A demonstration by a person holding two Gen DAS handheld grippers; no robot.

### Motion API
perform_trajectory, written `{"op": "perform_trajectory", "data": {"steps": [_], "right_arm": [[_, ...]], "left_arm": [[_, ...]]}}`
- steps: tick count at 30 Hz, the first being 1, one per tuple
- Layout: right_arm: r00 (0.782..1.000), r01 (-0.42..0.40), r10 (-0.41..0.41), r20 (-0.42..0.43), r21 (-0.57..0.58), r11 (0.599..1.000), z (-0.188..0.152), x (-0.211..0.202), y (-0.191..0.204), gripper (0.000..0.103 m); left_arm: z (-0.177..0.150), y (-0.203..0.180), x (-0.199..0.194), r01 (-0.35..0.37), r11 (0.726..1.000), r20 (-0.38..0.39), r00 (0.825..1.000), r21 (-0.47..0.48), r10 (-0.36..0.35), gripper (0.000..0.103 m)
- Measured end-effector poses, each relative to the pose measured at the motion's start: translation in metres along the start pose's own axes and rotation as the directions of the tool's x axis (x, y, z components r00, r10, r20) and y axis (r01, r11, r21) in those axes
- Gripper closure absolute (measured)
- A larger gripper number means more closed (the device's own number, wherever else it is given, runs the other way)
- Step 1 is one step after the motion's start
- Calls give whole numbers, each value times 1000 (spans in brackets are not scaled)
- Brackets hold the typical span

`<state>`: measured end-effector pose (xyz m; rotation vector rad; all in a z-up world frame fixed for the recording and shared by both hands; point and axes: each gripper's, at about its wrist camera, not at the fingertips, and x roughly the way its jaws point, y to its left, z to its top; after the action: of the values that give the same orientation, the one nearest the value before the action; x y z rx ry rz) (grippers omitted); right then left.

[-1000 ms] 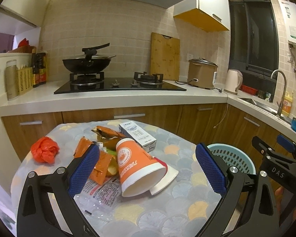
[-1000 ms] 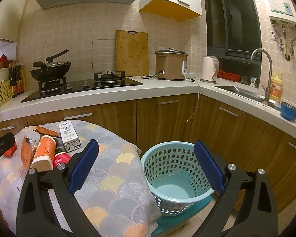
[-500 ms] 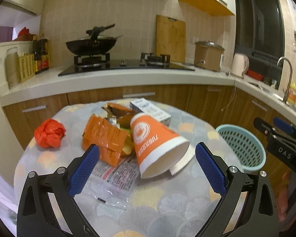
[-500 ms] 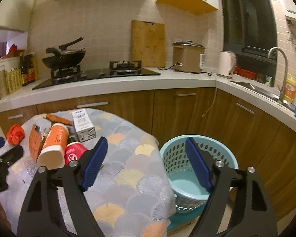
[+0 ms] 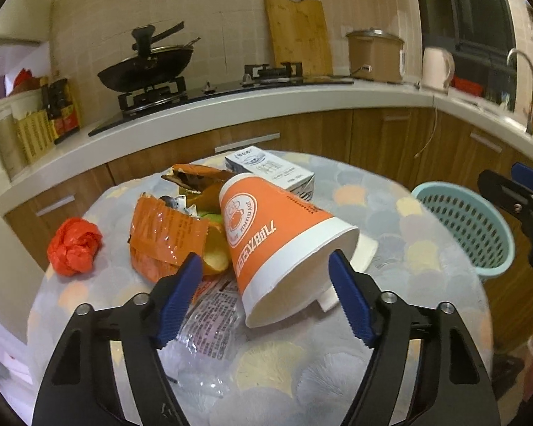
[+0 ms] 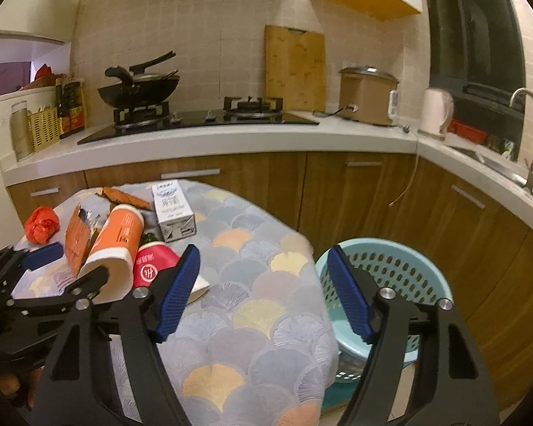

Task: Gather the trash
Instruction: 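Grasp the orange paper cup with the left tool while the right tool grasps the red-and-white cup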

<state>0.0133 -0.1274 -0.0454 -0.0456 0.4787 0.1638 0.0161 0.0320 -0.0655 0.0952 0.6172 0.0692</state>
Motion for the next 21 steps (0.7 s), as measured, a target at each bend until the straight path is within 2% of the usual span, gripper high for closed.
{"op": "perform_trajectory", "data": {"steps": [4,10,12,14,16,17,21], "right_arm": [[997,-64,64,-37,-4,998,-3,11,3,40],[970,-205,204,-131,9,979,-1,49,9,40],[960,-235,235,-150,19,972,1,58,10,40],[952,-260,260,-163,20,965,3,65,10,40],[943,-285,282,-177,6,958,7,70,15,40],[939,-296,291,-185,2,955,8,74,17,40],[907,-354,346,-241,11,935,10,95,21,40]], "left_arm": [[-2,-2,9,-7,1000,-24,1000,15,7,42],[0,2,21,-15,1000,-48,999,4,16,62],[1,5,24,-12,1000,-55,998,-8,12,73],[2,5,27,-14,1000,-60,998,-13,14,79],[2,6,29,-17,1000,-64,998,-19,16,91],[2,8,29,-12,1000,-62,998,-25,11,101],[3,14,20,7,998,-31,999,-63,-9,102]]}}
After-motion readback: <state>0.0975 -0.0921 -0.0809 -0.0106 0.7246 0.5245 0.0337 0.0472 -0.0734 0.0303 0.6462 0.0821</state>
